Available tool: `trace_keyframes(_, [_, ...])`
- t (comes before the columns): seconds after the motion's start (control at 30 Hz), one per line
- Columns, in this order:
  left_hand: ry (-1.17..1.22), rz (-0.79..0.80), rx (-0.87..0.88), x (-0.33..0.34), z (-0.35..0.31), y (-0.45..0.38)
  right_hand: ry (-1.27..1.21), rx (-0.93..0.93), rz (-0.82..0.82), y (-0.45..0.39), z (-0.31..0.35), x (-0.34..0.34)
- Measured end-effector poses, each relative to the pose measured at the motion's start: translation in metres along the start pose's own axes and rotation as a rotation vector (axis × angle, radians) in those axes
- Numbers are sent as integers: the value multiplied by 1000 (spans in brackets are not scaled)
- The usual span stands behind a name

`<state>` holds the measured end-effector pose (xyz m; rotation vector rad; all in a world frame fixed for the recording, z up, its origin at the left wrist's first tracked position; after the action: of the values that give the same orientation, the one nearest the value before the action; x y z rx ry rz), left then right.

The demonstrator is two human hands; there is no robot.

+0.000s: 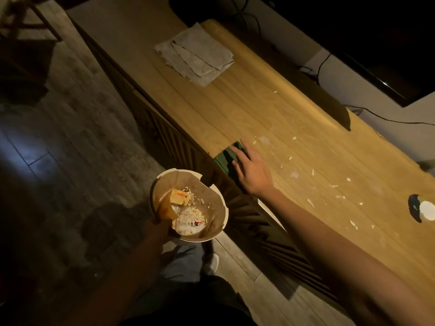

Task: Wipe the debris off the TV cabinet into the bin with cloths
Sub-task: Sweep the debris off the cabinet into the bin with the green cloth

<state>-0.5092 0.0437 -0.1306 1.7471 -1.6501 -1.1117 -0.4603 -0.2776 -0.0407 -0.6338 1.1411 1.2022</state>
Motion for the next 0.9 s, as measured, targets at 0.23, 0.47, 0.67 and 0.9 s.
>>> trace_keyframes(0.23, [-43,-12,1,-3,-7,-27,79,-75,245,-35,-11,26])
trace_keyframes(0.47, [55,-20,-41,2,-14,-44,117,-13,-13,-18,-17,46])
trace_keyframes(0.67, [85,-55,-83,10,-10,-48,117,-54,-100,-15,-18,48])
trace_keyframes(0.9, [176,-80,-148,24,1,-51,31,-139,-89,-13,-7,39])
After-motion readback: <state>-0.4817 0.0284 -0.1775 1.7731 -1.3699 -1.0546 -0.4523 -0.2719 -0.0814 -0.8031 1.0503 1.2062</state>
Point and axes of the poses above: each hand's wrist, its own y-axis away from the middle knuckle, its own x-axis out of the palm, z = x × y, the point moved 5 cm from there along -y, towards the middle knuckle, and after that the axes turned 9 degrees about x, right-handed, at the moved point
